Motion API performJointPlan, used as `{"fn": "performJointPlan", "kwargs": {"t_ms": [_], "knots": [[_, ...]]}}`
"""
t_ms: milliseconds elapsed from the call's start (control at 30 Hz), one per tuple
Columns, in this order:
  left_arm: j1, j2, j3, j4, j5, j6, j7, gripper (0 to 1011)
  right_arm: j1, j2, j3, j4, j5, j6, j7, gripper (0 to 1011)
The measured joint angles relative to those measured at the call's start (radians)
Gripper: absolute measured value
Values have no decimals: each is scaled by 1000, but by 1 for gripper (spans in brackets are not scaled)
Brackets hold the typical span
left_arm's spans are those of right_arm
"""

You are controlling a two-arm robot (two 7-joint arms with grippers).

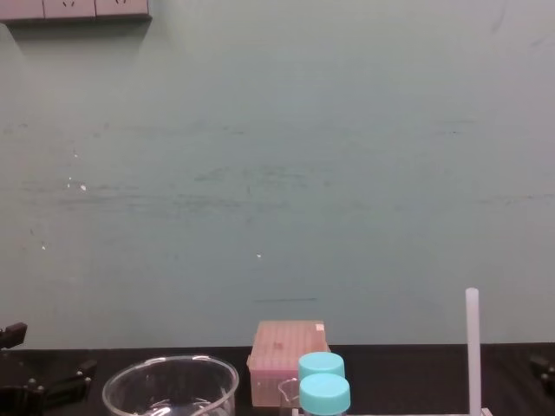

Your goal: Pick up the stirring rod with one hand, then place it down.

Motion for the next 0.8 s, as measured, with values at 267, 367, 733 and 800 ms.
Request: {"fn": "performJointPlan", "kwargs": {"t_ms": [267,367,733,800], "knots": [[0,0,0,0,0,0,0,1005,-12,-6,49,-36,48,-30,53,1000],[0,0,0,0,0,0,0,1005,-23,5,79,-77,103,-31,106,1000],[0,0,0,0,0,0,0,1005,-68,144,222,-265,352,-47,429,1000],[0,0,0,0,0,0,0,1005,-76,177,246,-285,386,-57,499,1000]]}}
